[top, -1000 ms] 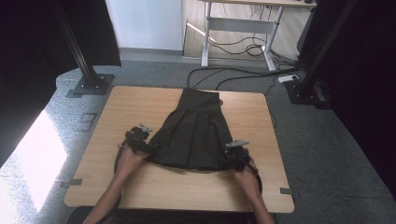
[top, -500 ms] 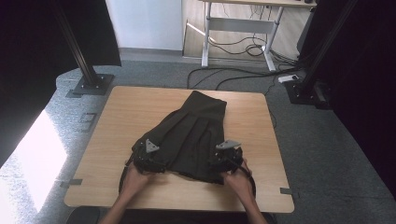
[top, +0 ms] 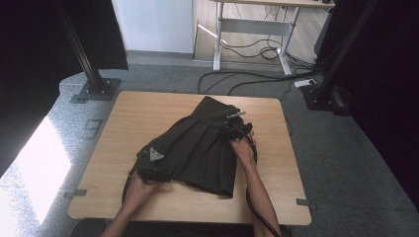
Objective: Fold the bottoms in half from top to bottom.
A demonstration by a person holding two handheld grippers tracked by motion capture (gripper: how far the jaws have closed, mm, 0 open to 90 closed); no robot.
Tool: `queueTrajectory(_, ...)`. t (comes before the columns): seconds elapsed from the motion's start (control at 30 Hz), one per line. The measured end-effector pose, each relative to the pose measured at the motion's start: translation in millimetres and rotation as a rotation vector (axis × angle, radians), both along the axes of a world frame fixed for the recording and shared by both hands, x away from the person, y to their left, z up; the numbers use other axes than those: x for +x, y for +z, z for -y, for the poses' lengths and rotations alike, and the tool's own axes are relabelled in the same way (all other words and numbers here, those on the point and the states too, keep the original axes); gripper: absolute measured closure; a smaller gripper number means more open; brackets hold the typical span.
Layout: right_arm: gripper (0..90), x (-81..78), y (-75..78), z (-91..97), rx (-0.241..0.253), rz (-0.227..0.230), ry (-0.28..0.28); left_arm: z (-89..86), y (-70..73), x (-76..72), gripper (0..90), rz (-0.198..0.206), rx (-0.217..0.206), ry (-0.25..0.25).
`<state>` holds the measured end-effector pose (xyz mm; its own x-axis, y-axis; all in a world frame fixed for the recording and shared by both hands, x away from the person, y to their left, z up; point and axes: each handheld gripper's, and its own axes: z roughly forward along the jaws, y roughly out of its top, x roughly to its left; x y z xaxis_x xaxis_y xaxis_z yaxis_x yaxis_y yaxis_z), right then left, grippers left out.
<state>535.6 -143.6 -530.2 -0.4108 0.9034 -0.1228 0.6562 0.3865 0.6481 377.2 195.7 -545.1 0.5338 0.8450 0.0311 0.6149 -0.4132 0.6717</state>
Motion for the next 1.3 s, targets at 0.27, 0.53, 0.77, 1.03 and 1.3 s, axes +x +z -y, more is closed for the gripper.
queueTrajectory(0.27,13.5,-63.0,-2.8,-11.3,0.017,-0.020,0.040,-55.4,5.8,63.4,0.0,-0.025,0.061,0.150)
queueTrajectory(0.53,12.4,-181.3,-7.3,-51.7,-0.014,0.016,0.138,-57.6,14.4,126.0,6.8,-0.047,0.119,0.184)
queueTrajectory(0.77,12.9,-182.2,36.2,-16.7,0.069,0.021,0.193,-78.4,48.4,80.7,11.0,-0.002,-0.035,0.165)
queueTrajectory(1.03,9.5,-147.4,67.9,-13.4,0.090,0.085,0.207,-64.0,41.7,21.0,12.7,-0.050,-0.129,0.061)
queueTrajectory(1.3,2.0,-92.4,43.5,-45.4,0.065,0.054,0.238,-37.6,5.2,23.6,7.7,-0.097,-0.064,0.093)
